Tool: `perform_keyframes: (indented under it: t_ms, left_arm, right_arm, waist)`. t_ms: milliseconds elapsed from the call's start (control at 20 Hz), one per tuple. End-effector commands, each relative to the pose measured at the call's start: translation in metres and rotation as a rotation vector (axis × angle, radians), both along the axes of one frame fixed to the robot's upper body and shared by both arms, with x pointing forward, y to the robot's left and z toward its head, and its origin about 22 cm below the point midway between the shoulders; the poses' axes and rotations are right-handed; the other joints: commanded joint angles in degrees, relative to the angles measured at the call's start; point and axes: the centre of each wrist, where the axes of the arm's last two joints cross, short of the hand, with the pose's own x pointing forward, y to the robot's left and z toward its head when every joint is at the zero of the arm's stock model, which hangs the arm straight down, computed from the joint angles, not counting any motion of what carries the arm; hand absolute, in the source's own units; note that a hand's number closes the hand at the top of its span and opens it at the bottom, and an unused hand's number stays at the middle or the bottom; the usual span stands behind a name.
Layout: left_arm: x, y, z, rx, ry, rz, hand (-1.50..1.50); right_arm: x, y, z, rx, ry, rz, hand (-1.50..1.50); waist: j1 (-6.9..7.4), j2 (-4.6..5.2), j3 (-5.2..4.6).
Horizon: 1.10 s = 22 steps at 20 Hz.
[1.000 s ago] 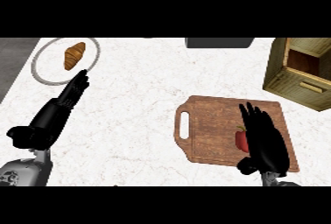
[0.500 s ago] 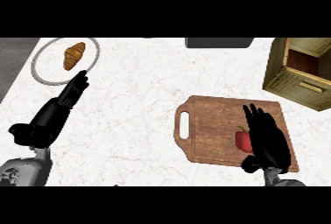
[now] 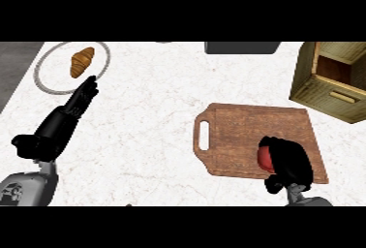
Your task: Pick the bell pepper from the cutting board and place it in the basket
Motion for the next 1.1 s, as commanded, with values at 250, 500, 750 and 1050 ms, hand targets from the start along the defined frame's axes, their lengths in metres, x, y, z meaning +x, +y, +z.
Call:
perform_keyframes:
  t_ms: [250,500,750,1050]
  left_arm:
    - [-0.001,-0.014,0.008,-0.033,-0.010,0.006,0.00]
    - [0.012,0.005,0.019,-0.052,-0.006,0.003,0.00]
    - [-0.011,-0.011,-0.010,-0.028,0.002,-0.014,0.00]
    - [-0.006,-0.013,-0.012,-0.038,0.006,0.006,0.00]
  right_arm:
    - [0.002,0.006,-0.013,-0.101,0.009,0.113,1.50]
    - [0.036,0.017,0.017,-0.007,-0.012,0.123,1.50]
    - [0.070,0.032,0.062,0.145,-0.026,0.081,1.50]
    - [0.058,0.041,0.090,0.301,-0.145,0.078,1.50]
  waist:
    - [0.06,0.34,0.05]
    - [0.06,0.40,0.04]
    - [0.41,0.37,0.05]
    - [-0.04,0.23,0.04]
